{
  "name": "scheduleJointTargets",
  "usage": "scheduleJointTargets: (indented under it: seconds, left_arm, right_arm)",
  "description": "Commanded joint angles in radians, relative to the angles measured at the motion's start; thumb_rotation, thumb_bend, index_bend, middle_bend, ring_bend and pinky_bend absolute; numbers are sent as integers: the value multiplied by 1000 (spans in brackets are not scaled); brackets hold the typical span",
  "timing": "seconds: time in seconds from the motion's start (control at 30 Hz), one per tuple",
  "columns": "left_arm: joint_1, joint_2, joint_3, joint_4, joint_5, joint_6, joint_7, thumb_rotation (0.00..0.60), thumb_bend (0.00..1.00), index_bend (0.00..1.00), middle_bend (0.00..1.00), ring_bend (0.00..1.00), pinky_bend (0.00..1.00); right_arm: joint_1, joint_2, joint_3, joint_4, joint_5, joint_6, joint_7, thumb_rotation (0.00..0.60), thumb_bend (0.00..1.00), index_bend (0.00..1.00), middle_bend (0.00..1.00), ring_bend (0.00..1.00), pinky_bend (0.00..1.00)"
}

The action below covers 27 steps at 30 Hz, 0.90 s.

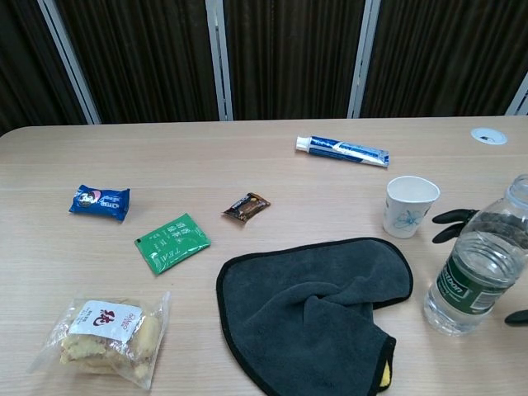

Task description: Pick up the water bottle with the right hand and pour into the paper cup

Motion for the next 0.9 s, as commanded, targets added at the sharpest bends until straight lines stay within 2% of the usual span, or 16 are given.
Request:
scheduleJointTargets:
  seconds: [0.03, 0.23, 0.43, 0.6, 0.8, 0.9]
  left_arm:
    - [-1, -1, -1, 0, -4, -1, 0, 600, 0, 0, 0, 0, 0]
    - [-7, -4, 2, 3, -13, -15, 6, 600, 0, 0, 0, 0, 0]
    - [-9, -7, -1, 4, -22, -15, 9, 600, 0, 0, 0, 0, 0]
    - [-11, -8, -1, 5, -27, -15, 12, 600, 0, 0, 0, 0, 0]
    - [-13, -11, -2, 6, -31, -16, 15, 600, 0, 0, 0, 0, 0]
    - [-14, -12, -1, 6, -32, -16, 16, 600, 0, 0, 0, 0, 0]
  right_arm:
    - [8, -16, 3, 0, 11, -10, -16, 600, 0, 41, 109, 0, 0]
    - [18, -59, 12, 14, 51, -42, -17, 600, 0, 50, 137, 26, 0]
    - [24, -81, 15, 23, 79, -49, 7, 600, 0, 65, 222, 129, 10]
    - [21, -101, 17, 35, 98, -43, 21, 600, 0, 185, 325, 219, 94]
    - [12, -129, 21, 64, 106, -10, 21, 600, 1, 396, 477, 359, 261]
    - [6, -141, 22, 78, 109, 5, 16, 600, 82, 485, 554, 434, 340]
